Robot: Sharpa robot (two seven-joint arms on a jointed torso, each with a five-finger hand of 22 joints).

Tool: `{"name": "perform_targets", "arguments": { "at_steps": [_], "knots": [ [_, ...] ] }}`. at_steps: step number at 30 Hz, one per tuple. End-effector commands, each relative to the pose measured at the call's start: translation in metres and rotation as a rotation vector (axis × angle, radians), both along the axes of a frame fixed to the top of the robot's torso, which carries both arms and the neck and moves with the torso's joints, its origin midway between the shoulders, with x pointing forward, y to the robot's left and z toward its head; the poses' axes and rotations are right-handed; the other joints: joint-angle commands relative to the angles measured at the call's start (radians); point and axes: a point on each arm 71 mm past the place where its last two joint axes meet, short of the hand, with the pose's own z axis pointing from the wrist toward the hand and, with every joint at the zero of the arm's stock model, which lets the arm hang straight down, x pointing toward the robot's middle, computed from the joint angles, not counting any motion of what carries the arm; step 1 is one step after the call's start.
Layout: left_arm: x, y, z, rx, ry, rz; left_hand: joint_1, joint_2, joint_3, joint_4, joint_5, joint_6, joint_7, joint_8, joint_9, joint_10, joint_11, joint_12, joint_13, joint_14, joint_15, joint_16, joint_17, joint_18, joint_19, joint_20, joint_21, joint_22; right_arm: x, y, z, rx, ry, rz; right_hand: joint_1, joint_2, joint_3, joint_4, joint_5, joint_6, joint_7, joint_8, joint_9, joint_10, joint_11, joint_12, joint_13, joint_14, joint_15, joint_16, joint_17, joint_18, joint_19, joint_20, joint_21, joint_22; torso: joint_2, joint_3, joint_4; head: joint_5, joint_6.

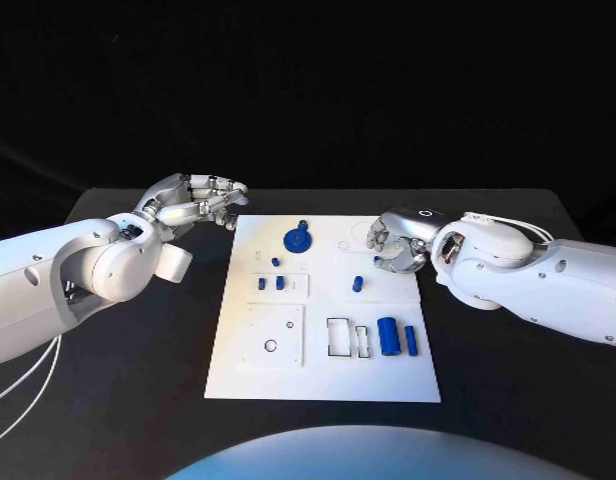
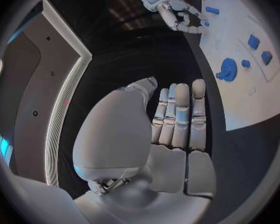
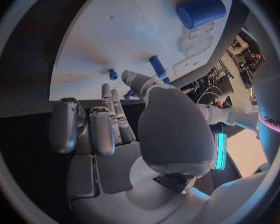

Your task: Assemble the parts on the task board

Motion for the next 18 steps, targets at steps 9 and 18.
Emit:
{"name": "perform_targets", "arguments": {
  "at_steps": [9,18],
  "knots": [
    [-0.0014,-0.0012,0.002,-0.042,0.004,0.004,-0.014,-0.003,0.015,-0.008,0.004,-0.019,0.005,0.0,0.0,-0.004,0.003,-0.002,-0.005,-0.004,-0.004,-0.014,-0.005,0.01,0.006,0.0,-0.012,-0.004,-0.0003,0.0071,-0.0094,-0.055,-0.011,-0.002,0.019,0.04,0.115,-0.042,-0.062,0.053,-0.013,0.013,0.0,0.064,-0.014,-0.001,-0.023,0.04,-0.004,0.011,0.003,-0.013,0.029,-0.008,0.048,0.182,0.001,0.0019,0.0013,0.004,-0.002],
    [-0.0019,-0.0002,0.0019,-0.038,0.009,0.002,-0.016,-0.004,0.018,-0.01,0.004,-0.023,0.006,0.001,0.0,-0.006,0.004,-0.004,-0.005,-0.006,-0.003,-0.016,-0.007,0.01,0.006,0.001,-0.015,-0.005,-0.0001,0.006,-0.0131,-0.089,-0.013,-0.006,0.016,0.04,0.129,-0.051,-0.062,0.065,-0.016,0.019,0.004,0.079,-0.019,0.001,-0.024,0.04,-0.007,0.01,-0.001,-0.017,0.037,-0.011,0.064,0.188,0.001,0.0024,-0.0011,0.004,-0.009]
  ]
}}
